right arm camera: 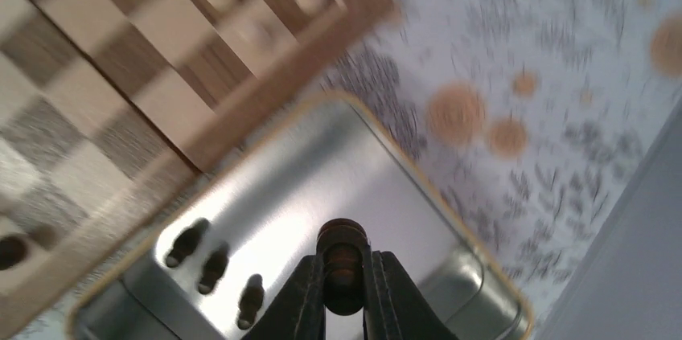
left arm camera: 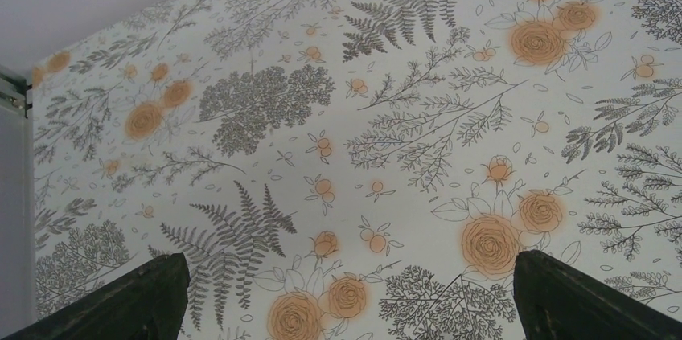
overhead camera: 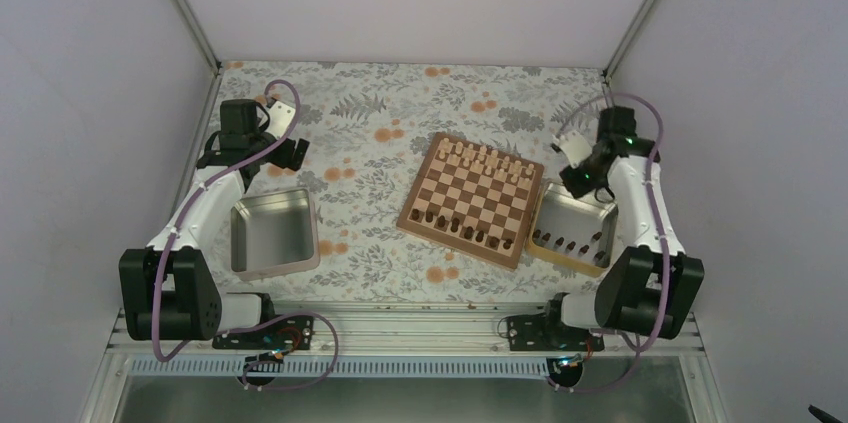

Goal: Set up the chess pieces on the board
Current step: Place the chess piece on the chessboard.

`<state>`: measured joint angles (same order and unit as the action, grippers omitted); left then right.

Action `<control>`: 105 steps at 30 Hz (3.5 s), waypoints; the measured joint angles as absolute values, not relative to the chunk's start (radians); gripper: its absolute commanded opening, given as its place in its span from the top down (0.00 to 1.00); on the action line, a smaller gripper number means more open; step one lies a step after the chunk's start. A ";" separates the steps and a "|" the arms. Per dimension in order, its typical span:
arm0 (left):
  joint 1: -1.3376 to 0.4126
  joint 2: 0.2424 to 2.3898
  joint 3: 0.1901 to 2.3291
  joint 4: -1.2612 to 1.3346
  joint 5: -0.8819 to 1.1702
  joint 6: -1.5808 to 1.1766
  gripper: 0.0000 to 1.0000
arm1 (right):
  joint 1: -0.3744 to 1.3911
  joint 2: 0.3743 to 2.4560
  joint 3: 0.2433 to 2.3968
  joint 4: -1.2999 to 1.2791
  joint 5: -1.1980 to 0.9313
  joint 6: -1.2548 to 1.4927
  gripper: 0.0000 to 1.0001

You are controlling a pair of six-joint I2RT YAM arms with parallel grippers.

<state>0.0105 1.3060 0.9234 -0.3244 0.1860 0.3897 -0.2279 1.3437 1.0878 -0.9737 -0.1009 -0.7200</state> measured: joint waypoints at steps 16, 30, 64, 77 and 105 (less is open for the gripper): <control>0.010 1.278 0.923 -0.331 0.199 0.390 0.00 | 0.410 1.718 1.438 -1.044 -0.161 -0.569 0.87; 0.010 1.268 0.923 -0.331 0.205 0.390 0.00 | 0.623 1.963 1.642 -1.030 -0.150 -0.495 0.85; 0.010 1.266 0.923 -0.331 0.207 0.390 0.00 | 0.728 1.983 1.538 -1.006 -0.115 -0.480 0.84; 0.010 1.265 0.923 -0.331 0.206 0.390 0.00 | 0.728 1.983 1.538 -0.999 -0.110 -0.477 0.84; 0.010 1.265 0.923 -0.331 0.207 0.390 0.00 | 0.712 1.888 1.564 -1.017 -0.092 -0.478 0.80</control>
<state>0.0105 1.2652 0.9234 -0.3309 0.2066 0.3901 0.7120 1.8877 1.5642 -1.0168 -0.0921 -0.4778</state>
